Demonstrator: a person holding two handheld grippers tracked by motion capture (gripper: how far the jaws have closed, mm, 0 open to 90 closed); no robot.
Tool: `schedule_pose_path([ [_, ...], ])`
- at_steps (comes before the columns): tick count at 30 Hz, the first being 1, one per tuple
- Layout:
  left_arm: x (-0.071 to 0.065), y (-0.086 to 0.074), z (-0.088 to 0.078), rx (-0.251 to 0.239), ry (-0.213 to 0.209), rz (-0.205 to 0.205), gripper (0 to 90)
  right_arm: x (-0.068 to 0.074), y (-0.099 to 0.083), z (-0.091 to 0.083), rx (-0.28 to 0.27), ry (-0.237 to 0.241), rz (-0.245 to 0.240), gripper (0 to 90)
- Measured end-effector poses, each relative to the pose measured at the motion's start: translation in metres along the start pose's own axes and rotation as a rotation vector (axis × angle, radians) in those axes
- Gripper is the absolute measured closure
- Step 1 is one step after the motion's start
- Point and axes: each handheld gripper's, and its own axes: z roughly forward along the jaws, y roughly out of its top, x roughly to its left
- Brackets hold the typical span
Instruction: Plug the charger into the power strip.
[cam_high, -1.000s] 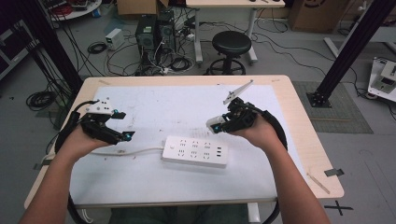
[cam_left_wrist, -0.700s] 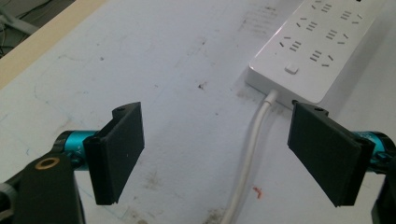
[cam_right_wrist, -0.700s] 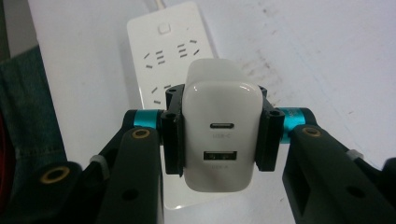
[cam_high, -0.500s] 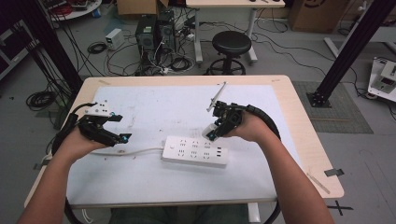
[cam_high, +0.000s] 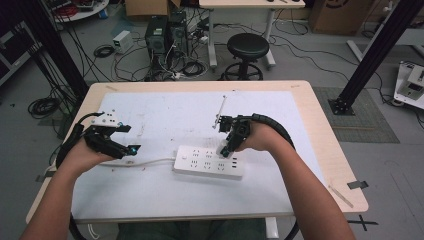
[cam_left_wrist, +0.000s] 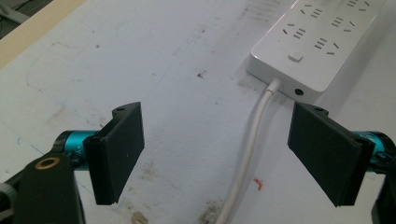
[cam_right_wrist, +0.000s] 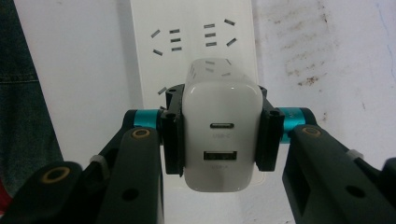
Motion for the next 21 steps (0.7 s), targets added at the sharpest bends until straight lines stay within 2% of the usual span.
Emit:
schedule_pose_path([
  [4, 0.0, -0.002, 0.001, -0.004, -0.001, -0.006, 18.7, -0.002, 0.002, 0.003, 0.011, -0.002, 0.004, 63.4],
  [12, 0.001, -0.005, 0.003, -0.005, -0.006, -0.01, 18.7, -0.001, 0.008, 0.009, 0.064, -0.018, -0.033, 63.4],
  [13, 0.001, -0.006, 0.002, -0.008, -0.009, -0.006, 18.7, -0.002, 0.01, 0.011, 0.082, -0.031, -0.044, 63.4],
  [20, 0.001, -0.007, 0.001, -0.011, -0.008, -0.004, 18.7, -0.002, 0.011, 0.012, 0.091, -0.027, -0.051, 63.4],
  [21, 0.001, -0.007, 0.001, -0.011, -0.008, -0.004, 18.7, -0.001, 0.013, 0.013, 0.102, -0.03, -0.069, 63.4],
])
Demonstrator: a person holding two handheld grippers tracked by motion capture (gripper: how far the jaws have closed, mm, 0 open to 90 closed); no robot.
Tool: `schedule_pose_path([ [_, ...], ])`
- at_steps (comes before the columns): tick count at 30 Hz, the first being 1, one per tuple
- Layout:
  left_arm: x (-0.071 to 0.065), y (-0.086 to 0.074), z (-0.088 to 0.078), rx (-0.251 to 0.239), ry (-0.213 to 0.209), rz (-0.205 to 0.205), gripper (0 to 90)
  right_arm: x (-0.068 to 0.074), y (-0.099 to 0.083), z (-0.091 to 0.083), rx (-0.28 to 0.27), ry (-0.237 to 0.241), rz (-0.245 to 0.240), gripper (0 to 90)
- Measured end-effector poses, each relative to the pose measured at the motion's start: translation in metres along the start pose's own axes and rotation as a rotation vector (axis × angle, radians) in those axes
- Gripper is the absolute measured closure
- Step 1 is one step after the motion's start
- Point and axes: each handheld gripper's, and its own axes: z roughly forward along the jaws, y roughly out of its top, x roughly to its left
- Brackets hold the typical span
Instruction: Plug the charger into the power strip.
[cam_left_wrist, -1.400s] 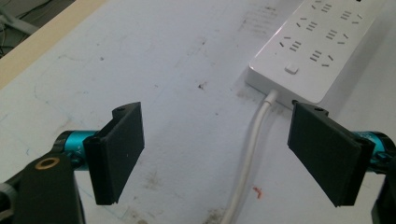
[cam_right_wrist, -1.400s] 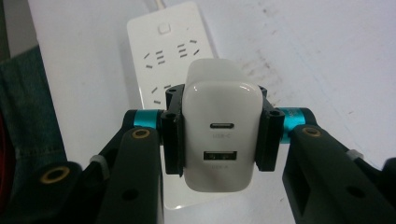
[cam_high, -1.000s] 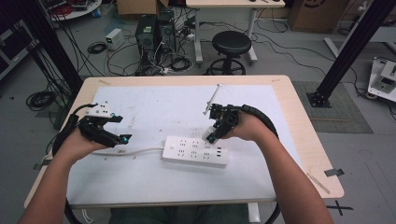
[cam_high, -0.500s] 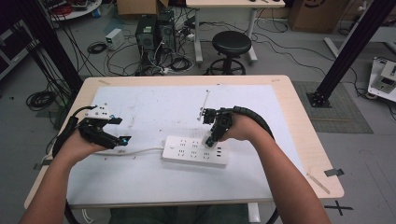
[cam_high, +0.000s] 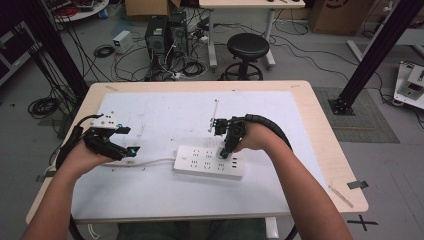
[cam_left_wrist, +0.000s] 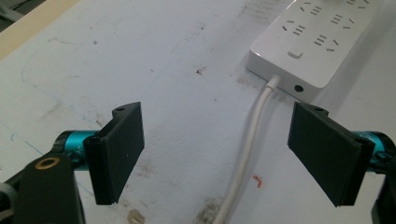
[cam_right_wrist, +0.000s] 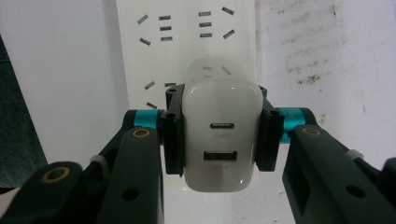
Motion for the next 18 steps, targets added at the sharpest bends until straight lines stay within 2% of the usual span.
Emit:
schedule_pose_path([
  [2, -0.001, 0.001, 0.001, -0.001, 0.0, 0.0, 18.7, 0.0, 0.0, 0.0, 0.0, 0.0, 0.0, 63.4],
  [3, -0.001, 0.001, 0.002, -0.001, -0.002, 0.0, 18.7, 0.007, 0.008, 0.001, 0.034, -0.035, -0.039, 63.5],
  [7, -0.002, 0.002, 0.005, 0.007, -0.003, 0.001, 18.7, 0.008, 0.009, 0.001, 0.041, -0.045, -0.06, 63.5],
  [8, -0.002, 0.002, 0.006, 0.005, -0.003, 0.002, 18.7, 0.01, 0.012, 0.002, 0.055, -0.06, -0.065, 63.6],
  [10, -0.002, 0.003, 0.006, 0.009, -0.002, 0.007, 18.7, 0.013, 0.015, 0.003, 0.073, -0.068, -0.053, 63.6],
  [11, -0.003, 0.003, 0.007, 0.004, -0.002, 0.003, 18.7, 0.013, 0.018, 0.003, 0.085, -0.08, -0.068, 63.6],
  [18, -0.004, 0.004, 0.008, 0.007, -0.003, 0.007, 18.7, 0.014, 0.02, 0.003, 0.101, -0.081, -0.067, 63.7],
])
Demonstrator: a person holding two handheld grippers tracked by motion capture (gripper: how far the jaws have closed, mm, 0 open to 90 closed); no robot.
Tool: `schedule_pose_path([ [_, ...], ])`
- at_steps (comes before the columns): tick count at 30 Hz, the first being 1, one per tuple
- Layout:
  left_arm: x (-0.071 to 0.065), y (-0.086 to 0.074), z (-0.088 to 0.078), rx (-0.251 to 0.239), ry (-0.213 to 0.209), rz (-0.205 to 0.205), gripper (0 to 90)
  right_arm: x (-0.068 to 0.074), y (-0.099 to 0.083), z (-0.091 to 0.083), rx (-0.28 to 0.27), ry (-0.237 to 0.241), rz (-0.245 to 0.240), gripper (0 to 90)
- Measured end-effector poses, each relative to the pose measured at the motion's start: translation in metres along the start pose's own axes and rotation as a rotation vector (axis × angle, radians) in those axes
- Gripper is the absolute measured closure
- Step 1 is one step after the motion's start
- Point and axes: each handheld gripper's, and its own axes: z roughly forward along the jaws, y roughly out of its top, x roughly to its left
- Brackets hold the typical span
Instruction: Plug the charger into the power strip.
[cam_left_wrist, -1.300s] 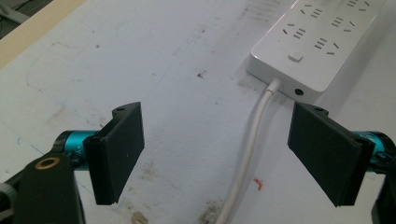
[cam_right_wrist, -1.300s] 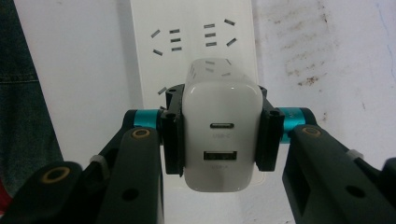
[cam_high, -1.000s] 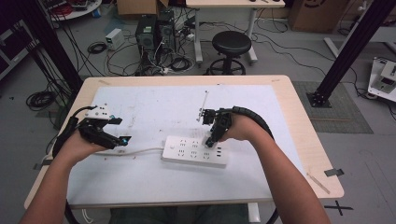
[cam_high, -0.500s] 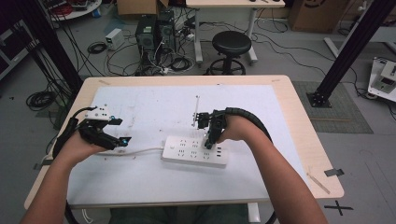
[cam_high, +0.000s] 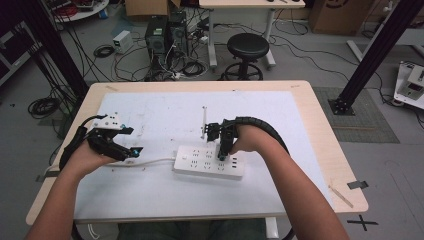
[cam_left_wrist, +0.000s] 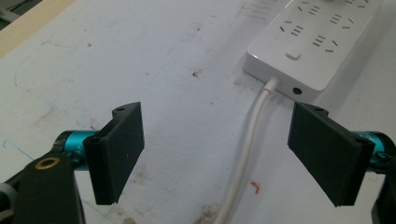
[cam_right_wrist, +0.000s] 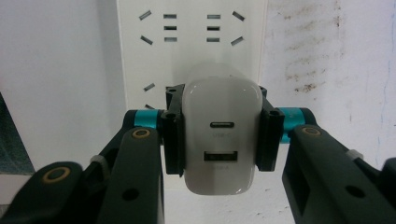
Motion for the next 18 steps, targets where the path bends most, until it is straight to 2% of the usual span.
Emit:
schedule_pose_path([
  [4, 0.0003, -0.0001, 0.0011, 0.001, 0.001, -0.003, 18.7, -0.0041, 0.0007, 0.0008, -0.001, 0.016, 0.005, 63.7],
  [5, 0.0001, 0.0005, 0.0011, 0.004, 0.001, 0.001, 18.7, 0.0, 0.0046, 0.0087, 0.031, -0.002, -0.005, 63.7],
  [10, -0.0005, 0.0006, 0.0007, 0.001, 0.002, 0.001, 18.7, -0.0044, 0.0, 0.0087, 0.004, 0.023, 0.018, 63.8],
  [12, -0.0007, 0.0004, 0.0018, 0.002, 0.001, -0.005, 18.7, -0.0007, -0.0009, 0.0087, -0.001, 0.005, 0.023, 63.9],
  [14, -0.0007, 0.0015, 0.003, 0.008, -0.003, 0.0, 18.7, -0.0013, -0.0005, 0.0091, 0.0, 0.003, 0.006, 63.9],
  [15, -0.0009, 0.0023, 0.0036, 0.008, -0.002, 0.003, 18.7, 0.0002, 0.0005, 0.0092, 0.006, 0.002, 0.019, 63.9],
  [18, -0.0011, 0.003, 0.0046, 0.008, -0.002, 0.006, 18.7, 0.0002, 0.0011, 0.0099, 0.008, -0.003, 0.011, 63.9],
])
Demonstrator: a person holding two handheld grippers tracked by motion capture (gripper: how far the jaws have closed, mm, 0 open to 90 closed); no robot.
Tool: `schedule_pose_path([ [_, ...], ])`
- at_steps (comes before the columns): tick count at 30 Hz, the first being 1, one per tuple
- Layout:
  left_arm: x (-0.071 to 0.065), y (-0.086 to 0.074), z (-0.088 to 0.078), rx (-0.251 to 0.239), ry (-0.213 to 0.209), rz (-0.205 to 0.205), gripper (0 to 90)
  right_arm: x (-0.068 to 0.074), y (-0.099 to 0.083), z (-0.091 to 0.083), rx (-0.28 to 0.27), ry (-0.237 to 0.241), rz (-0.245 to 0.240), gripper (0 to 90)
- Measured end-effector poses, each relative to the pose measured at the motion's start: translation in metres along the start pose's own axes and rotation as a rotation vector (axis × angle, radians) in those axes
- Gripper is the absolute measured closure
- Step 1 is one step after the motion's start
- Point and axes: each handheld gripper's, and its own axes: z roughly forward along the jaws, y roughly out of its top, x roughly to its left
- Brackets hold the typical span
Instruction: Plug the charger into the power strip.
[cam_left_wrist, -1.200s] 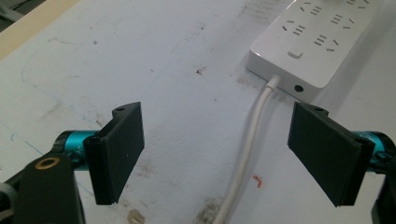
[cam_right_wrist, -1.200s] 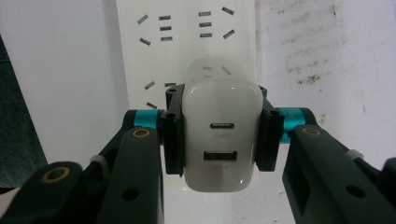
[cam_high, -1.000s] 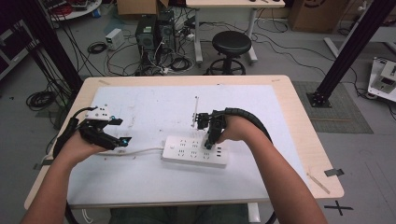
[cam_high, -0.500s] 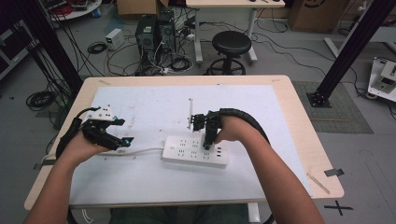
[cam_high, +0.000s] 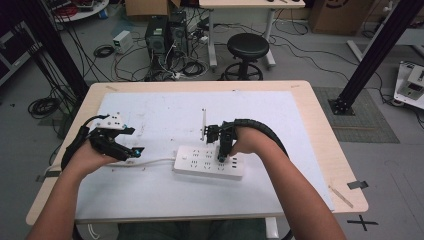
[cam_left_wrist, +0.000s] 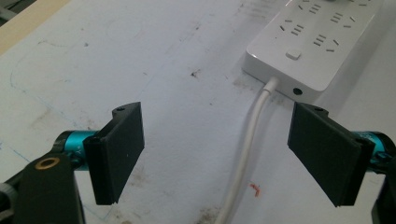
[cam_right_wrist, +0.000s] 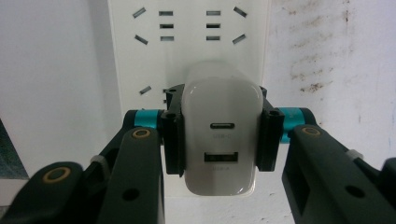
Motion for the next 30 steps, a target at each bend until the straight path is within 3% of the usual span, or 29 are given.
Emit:
schedule_pose_path([
  [18, -0.003, 0.002, 0.005, -0.003, -0.012, 0.003, 18.7, 0.0, 0.005, 0.002, 0.02, 0.0, 0.007, 62.9],
  [21, -0.002, 0.002, 0.005, 0.0, -0.01, 0.001, 18.7, -0.001, 0.002, 0.001, 0.009, 0.004, 0.007, 61.3],
  [22, -0.002, 0.002, 0.005, 0.0, -0.01, 0.001, 18.7, -0.001, 0.002, 0.001, 0.009, 0.004, 0.007, 53.7],
  [23, 0.0, 0.002, 0.004, -0.007, -0.01, -0.004, 18.7, -0.001, -0.007, -0.01, -0.078, 0.01, 0.05, 45.9],
  [25, 0.001, 0.002, 0.003, -0.006, -0.008, -0.002, 18.7, -0.002, -0.01, -0.012, -0.1, 0.003, 0.072, 41.3],
  [26, 0.001, 0.003, 0.002, -0.013, -0.007, -0.005, 18.7, -0.003, -0.015, -0.014, -0.145, 0.021, 0.104, 39.6],
  [28, 0.001, 0.003, 0.002, -0.016, -0.008, -0.008, 18.7, -0.004, -0.02, -0.016, -0.178, 0.023, 0.116, 38.7],
  [29, 0.002, 0.004, 0.0, -0.021, -0.004, -0.006, 18.7, -0.004, -0.025, -0.018, -0.221, 0.02, 0.138, 36.8],
  [30, 0.002, 0.004, 0.0, -0.021, -0.004, -0.006, 18.7, -0.004, -0.025, -0.018, -0.221, 0.02, 0.138, 36.8],
])
